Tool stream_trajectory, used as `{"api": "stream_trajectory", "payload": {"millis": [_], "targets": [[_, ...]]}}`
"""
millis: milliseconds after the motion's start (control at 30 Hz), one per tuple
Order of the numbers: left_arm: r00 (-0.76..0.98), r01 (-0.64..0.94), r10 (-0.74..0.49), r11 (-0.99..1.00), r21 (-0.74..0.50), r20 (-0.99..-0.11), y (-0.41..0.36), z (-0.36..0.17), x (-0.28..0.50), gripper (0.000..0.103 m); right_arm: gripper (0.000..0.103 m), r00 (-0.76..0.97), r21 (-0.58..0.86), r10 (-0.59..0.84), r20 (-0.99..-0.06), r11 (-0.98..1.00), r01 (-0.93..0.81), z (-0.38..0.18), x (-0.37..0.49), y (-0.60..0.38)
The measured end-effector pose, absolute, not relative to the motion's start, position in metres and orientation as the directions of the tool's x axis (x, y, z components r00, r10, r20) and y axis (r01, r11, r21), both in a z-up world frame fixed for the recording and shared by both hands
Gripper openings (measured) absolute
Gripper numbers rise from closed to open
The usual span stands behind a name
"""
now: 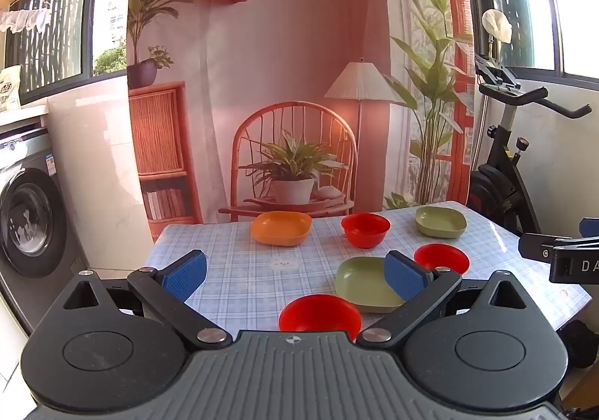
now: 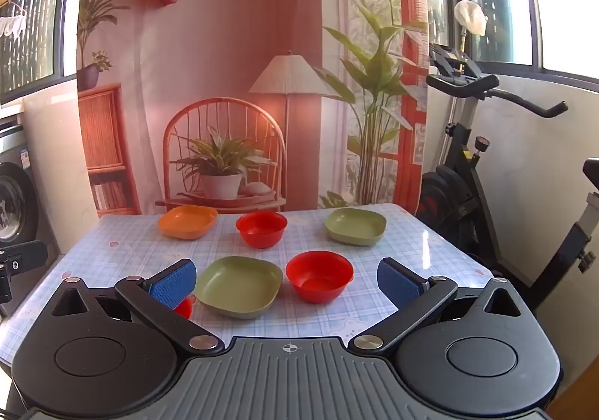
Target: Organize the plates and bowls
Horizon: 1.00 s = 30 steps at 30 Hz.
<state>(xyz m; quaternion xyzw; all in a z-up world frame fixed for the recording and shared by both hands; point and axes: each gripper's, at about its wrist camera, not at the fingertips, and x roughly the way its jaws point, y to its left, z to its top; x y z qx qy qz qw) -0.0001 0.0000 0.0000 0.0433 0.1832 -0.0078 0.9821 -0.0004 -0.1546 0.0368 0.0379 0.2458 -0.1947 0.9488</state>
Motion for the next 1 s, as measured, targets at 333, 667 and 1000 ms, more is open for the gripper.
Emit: {"api": "stream_trajectory", "payload": {"millis": [333,667,1000], "targets": [[0.937,0.027,0.002,0.997,0.079,-0.35,-0.0013,-0.0001,-0.0041,0.102,0.103,0.804,-0.028,-0.353,-0.479,0.921,0.388,0.0375,-0.0004,-0.1547],[0.935,0.029,-0.004,0.997,0.066,-0.354,0.0022,0.0,-0.0011,0.102,0.103,0.804,-0.027,-0.352,-0.479,0.922,0.387,0.0366,-0.0003,-0.1553],[0.937,0.027,-0.003,0.998,0.062,-0.348,0.0033,-0.0001,-0.0021,0.102,0.103,0.804,-0.026,-0.352,-0.479,0.921,0.388,0.0365,-0.0008,-0.1543]]}}
